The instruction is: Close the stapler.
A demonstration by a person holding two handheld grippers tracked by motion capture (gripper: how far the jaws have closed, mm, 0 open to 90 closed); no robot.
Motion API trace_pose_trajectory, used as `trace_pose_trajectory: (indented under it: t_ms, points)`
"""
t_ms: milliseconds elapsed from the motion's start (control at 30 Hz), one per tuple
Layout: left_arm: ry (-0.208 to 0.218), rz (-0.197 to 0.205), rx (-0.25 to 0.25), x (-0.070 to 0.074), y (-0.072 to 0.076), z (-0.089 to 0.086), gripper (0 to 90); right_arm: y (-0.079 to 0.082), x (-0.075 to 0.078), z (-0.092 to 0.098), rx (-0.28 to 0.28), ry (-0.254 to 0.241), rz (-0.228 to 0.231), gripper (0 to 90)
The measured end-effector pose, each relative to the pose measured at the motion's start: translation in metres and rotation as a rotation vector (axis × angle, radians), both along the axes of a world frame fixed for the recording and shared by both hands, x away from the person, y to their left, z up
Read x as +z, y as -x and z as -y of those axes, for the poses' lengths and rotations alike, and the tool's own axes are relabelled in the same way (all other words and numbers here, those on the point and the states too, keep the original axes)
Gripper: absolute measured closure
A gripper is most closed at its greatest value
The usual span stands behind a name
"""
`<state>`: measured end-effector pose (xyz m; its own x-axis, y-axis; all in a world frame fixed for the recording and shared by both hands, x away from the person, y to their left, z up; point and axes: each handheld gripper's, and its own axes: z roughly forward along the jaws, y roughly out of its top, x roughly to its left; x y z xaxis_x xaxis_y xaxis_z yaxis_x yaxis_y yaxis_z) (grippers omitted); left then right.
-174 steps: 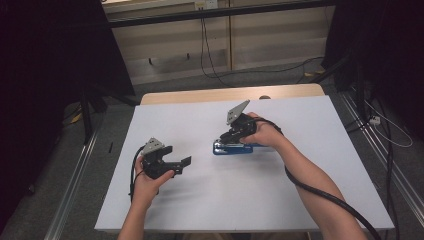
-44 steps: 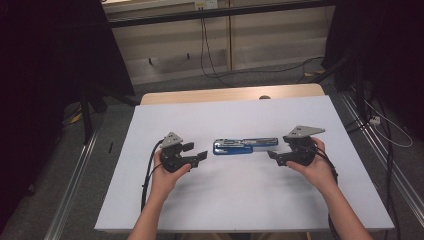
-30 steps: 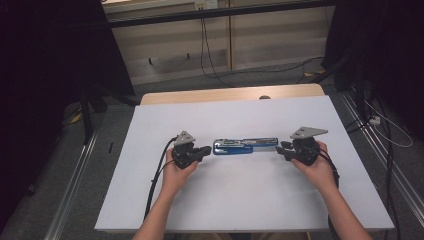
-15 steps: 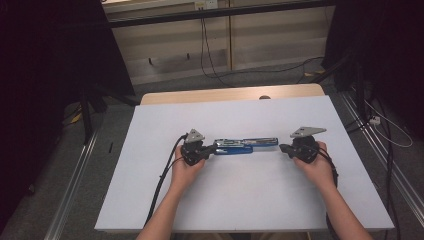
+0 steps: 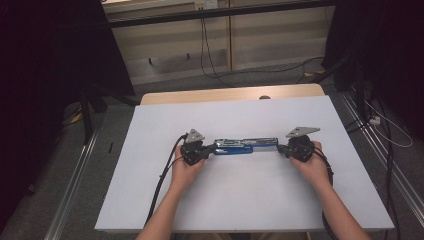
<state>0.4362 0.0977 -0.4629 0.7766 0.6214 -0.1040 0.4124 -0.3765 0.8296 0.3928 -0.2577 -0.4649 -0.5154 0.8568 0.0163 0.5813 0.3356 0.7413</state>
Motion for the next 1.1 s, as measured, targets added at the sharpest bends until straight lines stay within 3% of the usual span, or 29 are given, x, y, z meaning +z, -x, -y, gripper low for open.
trace_pose_trajectory:
  t_ms: [367, 800, 1100]
  points:
    - [-0.012, 0.019, 0.000, 0.000, 0.000, 0.002, 90.0, -0.001, -0.001, 0.000, 0.000, -0.012, 0.004, 90.0]
    - [-0.011, 0.009, 0.006, 0.000, -0.001, 0.001, 90.0, -0.002, 0.001, -0.001, 0.008, -0.028, 0.009, 90.0]
    - [-0.001, -0.004, 0.004, 0.000, -0.001, 0.001, 90.0, -0.003, 0.010, -0.006, 0.031, -0.057, 0.051, 90.0]
